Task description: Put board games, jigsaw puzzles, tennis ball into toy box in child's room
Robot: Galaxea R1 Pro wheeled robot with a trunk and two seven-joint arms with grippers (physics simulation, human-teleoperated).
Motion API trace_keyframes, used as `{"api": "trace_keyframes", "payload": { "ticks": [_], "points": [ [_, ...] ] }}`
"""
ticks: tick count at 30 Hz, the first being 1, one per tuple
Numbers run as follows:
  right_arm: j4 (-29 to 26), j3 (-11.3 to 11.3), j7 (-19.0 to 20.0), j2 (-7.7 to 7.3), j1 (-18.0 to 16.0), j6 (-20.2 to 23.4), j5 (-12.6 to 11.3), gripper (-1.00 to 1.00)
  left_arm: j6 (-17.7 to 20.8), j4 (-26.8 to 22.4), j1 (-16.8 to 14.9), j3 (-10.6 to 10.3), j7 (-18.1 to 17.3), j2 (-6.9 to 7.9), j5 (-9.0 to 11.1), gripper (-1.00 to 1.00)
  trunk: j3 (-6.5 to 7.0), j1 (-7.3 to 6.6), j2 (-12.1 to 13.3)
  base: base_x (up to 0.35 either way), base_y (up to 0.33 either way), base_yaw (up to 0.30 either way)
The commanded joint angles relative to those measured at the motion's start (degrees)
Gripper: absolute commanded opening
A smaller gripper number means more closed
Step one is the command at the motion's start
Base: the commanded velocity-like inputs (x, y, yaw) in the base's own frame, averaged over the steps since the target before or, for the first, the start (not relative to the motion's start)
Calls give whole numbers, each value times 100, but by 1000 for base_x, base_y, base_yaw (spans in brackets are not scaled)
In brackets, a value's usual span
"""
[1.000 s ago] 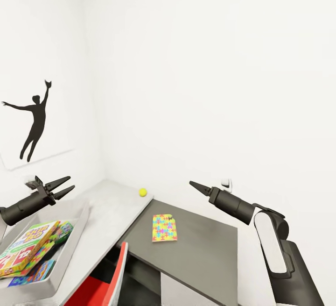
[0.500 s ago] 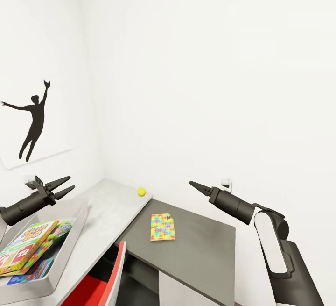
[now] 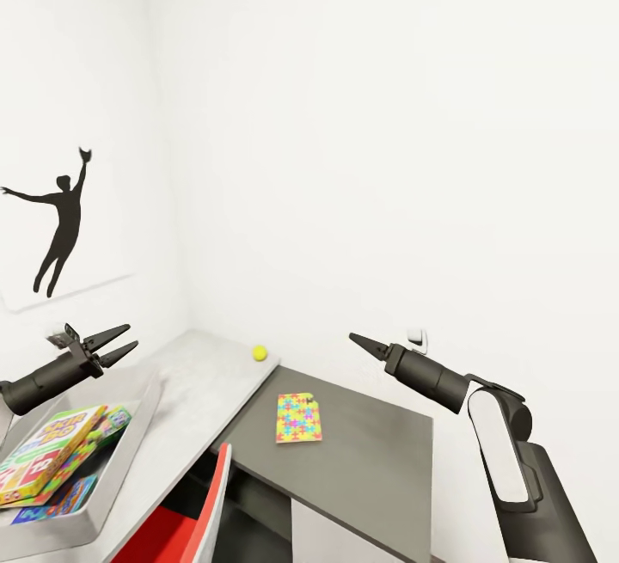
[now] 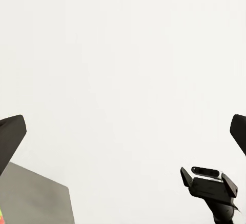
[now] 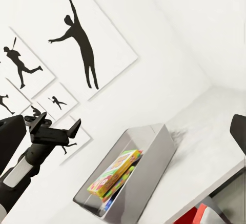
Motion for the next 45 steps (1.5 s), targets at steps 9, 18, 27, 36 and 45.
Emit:
{"api": "trace_keyframes", "payload": {
  "ticks": [9,18,27,36,45],
  "points": [
    [2,-15,-7,6,-4,35,3,100,59,2,-2,3,-15,0,6,100,-3,2,-4,0,-180,-194],
    [2,-15,-8,6,-3,35,0,100,59,2,-2,4,-15,0,6,100,-3,2,-4,0,-50,-275],
    [2,-15,-8,6,-5,33,-2,100,59,2,-2,3,-15,0,6,100,-3,2,-4,0,-3,-280],
    [2,-15,-8,6,-9,35,-8,100,59,2,-2,3,-15,0,6,100,-3,2,-4,0,0,-281],
    [10,-15,-29,6,-7,28,0,100,54,2,-2,3,1,0,6,100,-3,2,-4,0,0,-234]
  ]
}}
